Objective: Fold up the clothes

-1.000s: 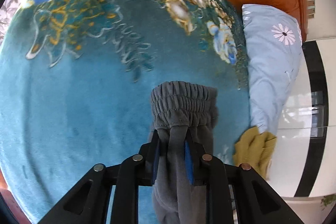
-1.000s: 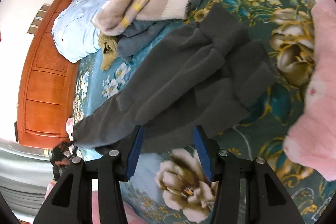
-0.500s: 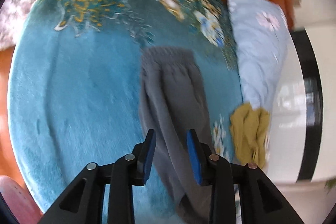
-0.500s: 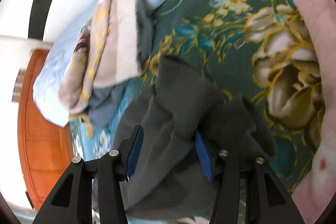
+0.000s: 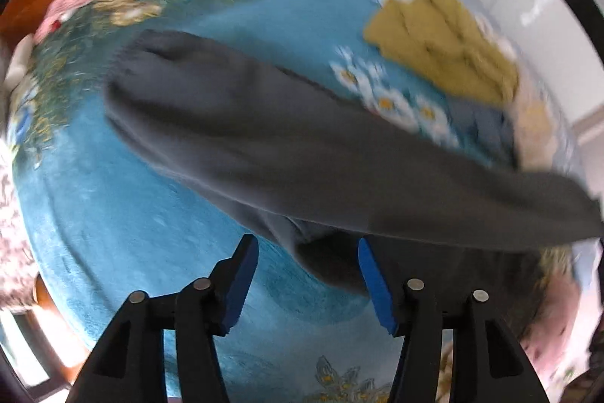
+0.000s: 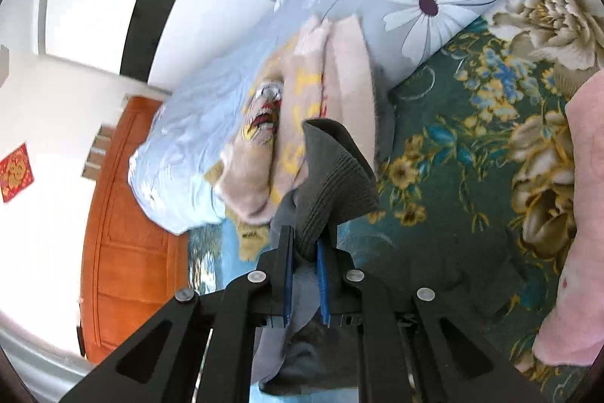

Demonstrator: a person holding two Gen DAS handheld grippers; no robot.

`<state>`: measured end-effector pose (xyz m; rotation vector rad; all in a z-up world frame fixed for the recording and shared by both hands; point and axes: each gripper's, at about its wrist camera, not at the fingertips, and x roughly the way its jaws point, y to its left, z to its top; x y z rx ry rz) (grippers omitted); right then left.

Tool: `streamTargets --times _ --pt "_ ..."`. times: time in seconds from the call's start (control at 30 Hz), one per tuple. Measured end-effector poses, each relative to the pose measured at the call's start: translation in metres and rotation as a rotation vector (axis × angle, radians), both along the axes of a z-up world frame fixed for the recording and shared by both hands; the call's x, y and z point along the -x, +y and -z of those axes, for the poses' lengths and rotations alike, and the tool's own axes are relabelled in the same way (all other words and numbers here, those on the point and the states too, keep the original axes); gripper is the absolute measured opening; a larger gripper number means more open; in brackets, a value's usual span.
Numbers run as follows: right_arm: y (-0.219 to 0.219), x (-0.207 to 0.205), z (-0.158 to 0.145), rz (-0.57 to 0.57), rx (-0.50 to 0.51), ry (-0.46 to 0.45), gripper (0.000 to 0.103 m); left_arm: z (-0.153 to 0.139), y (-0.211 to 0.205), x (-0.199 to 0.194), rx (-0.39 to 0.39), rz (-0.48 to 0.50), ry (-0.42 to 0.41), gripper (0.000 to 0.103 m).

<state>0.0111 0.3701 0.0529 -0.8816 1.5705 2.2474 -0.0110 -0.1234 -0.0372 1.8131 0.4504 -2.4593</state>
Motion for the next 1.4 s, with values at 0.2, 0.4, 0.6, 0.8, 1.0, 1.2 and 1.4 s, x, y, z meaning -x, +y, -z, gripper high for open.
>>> streamTargets --times 0.2,0.4,0.6,0.8,1.0,1.2,1.4 --pt "0.005 -0.015 0.044 -0.005 0.055 -0.149 0.012 0.032 0.022 0.013 0.128 0.027 -0.130 0.059" --pt "0.015 -0.035 0.078 0.005 0.141 -0.205 0.012 0.047 0.025 0.017 0.276 -0.026 -0.160 0.053" --pt "0.014 -0.022 0.061 -0.045 0.086 -0.173 0.012 0.037 -0.001 0.002 0.192 -0.196 -0.105 0.007" --pt "0.014 -0.028 0.070 -0.045 0.066 -0.235 0.012 0.023 -0.028 -0.036 0.009 -0.335 -0.112 0.004" --pt "0.008 -0.040 0.095 -0.057 0.082 -0.358 0.012 0.035 -0.050 -0.049 -0.161 -0.426 -0.168 0.004" --pt "-0.006 -0.016 0.061 -0.097 0.041 -0.296 0.012 0.025 -0.066 -0.050 -0.233 -0.460 -0.170 0.005" --pt "-0.040 0.020 -0.021 -0.193 0.066 -0.007 0.012 0.009 -0.083 -0.059 -0.264 -0.506 -0.136 0.005"
